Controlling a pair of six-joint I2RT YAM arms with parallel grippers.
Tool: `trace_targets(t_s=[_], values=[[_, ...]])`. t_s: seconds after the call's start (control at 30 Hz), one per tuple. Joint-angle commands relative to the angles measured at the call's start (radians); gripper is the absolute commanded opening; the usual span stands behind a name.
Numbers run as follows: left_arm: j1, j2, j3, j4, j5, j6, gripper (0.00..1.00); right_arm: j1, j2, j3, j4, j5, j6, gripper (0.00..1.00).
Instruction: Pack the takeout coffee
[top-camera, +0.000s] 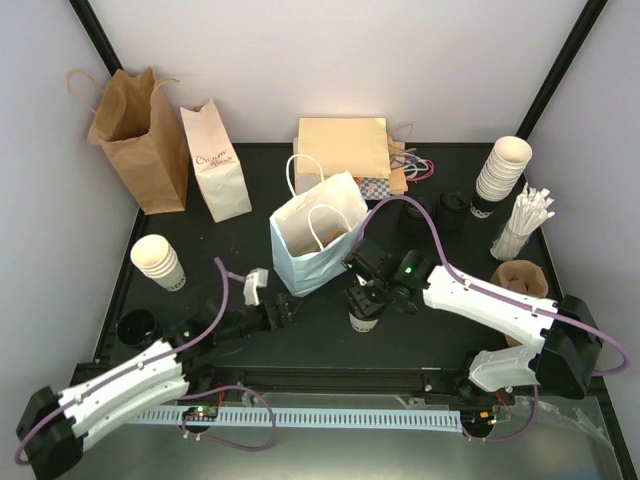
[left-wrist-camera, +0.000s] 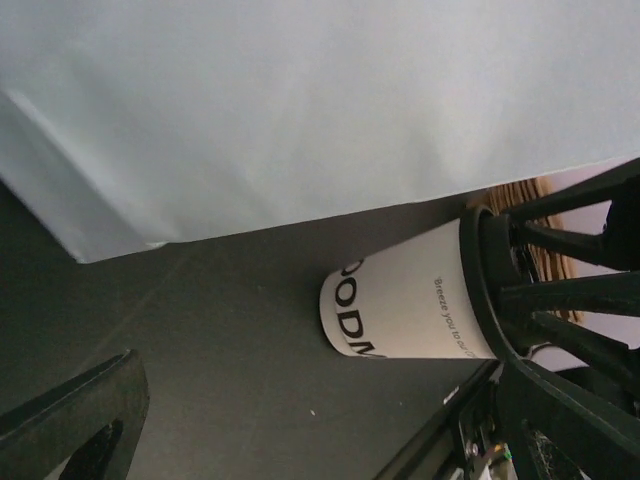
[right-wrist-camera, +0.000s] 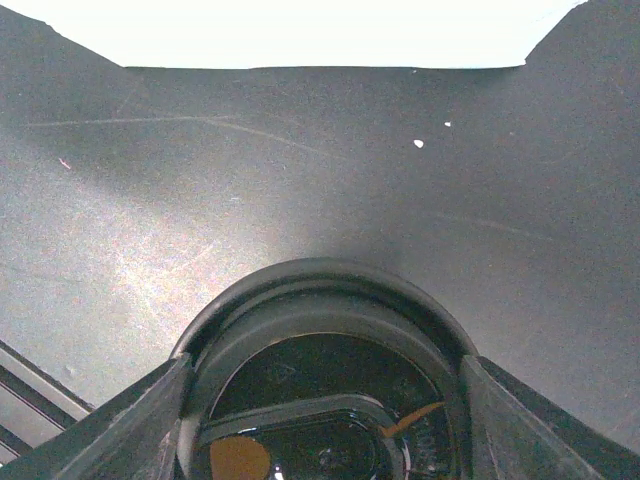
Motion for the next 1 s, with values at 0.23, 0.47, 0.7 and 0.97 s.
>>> trace_targets(t_s=[0.23, 0.47, 0.7, 0.97], values=[[-0.097, 0.345, 0.167, 0.252, 0.149, 0.053, 0.94, 0.019, 0.047, -0.088, -0.013, -0.023, 0.041, 0.67], [-0.131, 0.375, 0.185, 0.269, 0.143, 0.035, 0.91, 0.059, 0.048, -0.106, 0.022, -0.045, 0.083, 0.67], [-0.145, 0.43, 0.198, 0.322, 0.174, 0.013, 0.75, 0.109, 0.017, -0.096, 0.072, -0.06, 0.098, 0.66], [-0.161, 0.378, 0.233, 0.244, 0.134, 0.033, 0.76, 0.11, -0.007, -0.082, 0.075, -0.053, 0.084, 0.66]])
